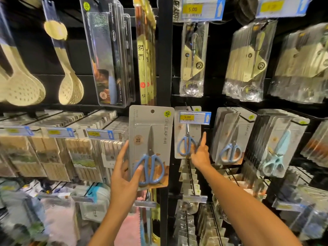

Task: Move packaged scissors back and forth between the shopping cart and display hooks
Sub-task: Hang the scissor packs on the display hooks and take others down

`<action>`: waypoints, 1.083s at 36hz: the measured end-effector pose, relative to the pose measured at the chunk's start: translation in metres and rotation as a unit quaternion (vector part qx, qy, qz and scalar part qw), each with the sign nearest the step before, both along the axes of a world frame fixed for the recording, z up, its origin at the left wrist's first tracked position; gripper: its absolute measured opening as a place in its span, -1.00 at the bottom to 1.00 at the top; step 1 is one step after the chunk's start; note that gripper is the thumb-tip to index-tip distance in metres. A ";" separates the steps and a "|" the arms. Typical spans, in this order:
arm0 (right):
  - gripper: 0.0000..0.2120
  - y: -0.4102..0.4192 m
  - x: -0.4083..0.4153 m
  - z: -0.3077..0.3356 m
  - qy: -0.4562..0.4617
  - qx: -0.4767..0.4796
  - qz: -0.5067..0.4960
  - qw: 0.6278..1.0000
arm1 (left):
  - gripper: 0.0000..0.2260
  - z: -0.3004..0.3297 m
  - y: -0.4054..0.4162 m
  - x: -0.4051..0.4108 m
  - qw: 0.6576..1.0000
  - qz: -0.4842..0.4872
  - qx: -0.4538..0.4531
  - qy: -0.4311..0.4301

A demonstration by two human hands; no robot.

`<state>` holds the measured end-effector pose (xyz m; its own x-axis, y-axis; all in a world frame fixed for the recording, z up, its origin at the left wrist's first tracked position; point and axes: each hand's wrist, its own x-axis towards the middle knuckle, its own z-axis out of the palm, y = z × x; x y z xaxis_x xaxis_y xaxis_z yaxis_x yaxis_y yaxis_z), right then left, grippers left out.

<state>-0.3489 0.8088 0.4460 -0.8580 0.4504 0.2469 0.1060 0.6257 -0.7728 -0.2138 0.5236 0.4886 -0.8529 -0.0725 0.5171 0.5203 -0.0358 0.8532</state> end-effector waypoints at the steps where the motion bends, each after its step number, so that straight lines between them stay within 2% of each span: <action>1: -0.06 -0.004 0.004 -0.002 0.005 -0.011 -0.006 1.000 | -0.32 0.000 0.000 0.000 1.000 -0.002 0.000 0.002; 3: -0.01 -0.010 0.015 -0.011 0.020 -0.028 0.004 0.999 | -0.33 0.001 0.001 0.001 1.000 -0.008 0.006 0.001; 5: -0.05 -0.016 0.032 -0.019 0.038 -0.051 0.029 0.998 | -0.33 0.003 0.003 0.003 1.000 -0.012 0.013 0.001; 13: -0.46 -0.054 0.120 -0.018 0.123 -0.175 0.164 0.963 | -0.32 0.004 0.007 0.010 1.000 0.000 0.013 -0.002; 17: -0.42 -0.076 0.150 -0.001 0.158 -0.200 0.225 0.940 | -0.32 0.003 0.010 0.017 1.000 0.011 0.008 0.006; 21: -0.31 -0.087 0.169 0.019 0.153 -0.193 0.265 0.932 | -0.33 0.002 0.018 0.028 1.000 0.005 -0.006 0.017; 24: -0.20 -0.087 0.177 0.023 0.154 -0.181 0.261 0.936 | -0.31 -0.001 0.025 0.036 1.000 -0.006 -0.003 0.011; 30: -0.18 -0.077 0.191 0.020 0.171 -0.183 0.217 0.943 | -0.30 -0.005 0.037 0.045 0.999 -0.026 -0.042 0.010; 34: -0.15 -0.059 0.202 0.015 0.190 -0.183 0.186 0.946 | -0.39 0.004 0.040 0.040 0.994 -0.030 -0.083 0.065; 39: -0.15 -0.031 0.207 -0.005 0.169 -0.190 0.146 0.956 | -0.48 0.034 0.047 0.006 0.975 0.060 -0.133 0.170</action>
<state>-0.1415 0.7778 0.4406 -0.8610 0.3169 0.3978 -0.3256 0.2574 -0.9098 -0.2073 0.5710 0.5227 -0.6227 0.0148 0.7823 0.7615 0.2411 0.6016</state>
